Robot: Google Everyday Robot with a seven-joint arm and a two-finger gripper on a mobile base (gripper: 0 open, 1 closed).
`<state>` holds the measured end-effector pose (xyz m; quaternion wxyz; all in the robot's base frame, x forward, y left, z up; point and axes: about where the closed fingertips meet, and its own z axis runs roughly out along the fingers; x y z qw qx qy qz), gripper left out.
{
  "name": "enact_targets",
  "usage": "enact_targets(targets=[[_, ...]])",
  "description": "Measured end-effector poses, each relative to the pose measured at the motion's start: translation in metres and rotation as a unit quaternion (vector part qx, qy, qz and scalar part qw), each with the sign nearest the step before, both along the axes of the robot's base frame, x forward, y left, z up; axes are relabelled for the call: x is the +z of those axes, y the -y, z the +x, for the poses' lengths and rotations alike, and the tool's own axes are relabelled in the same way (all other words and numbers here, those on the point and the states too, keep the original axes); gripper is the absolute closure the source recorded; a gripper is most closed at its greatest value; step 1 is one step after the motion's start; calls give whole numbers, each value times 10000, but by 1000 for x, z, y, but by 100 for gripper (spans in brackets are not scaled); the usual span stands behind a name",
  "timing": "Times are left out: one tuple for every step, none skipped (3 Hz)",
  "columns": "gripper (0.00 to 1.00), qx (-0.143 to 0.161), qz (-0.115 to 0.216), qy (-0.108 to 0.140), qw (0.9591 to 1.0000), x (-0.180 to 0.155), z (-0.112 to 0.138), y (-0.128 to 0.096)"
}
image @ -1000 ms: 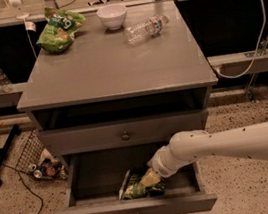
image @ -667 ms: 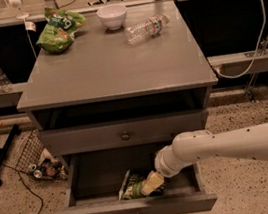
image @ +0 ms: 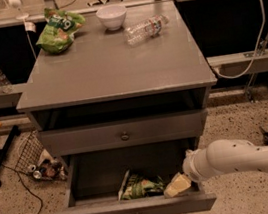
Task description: Place green jalapeno chip bag into middle drawer
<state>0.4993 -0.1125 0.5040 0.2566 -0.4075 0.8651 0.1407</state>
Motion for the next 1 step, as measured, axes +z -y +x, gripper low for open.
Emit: enact_targets(targets=[[0,-195,8,-1,9998,0,-5,19]])
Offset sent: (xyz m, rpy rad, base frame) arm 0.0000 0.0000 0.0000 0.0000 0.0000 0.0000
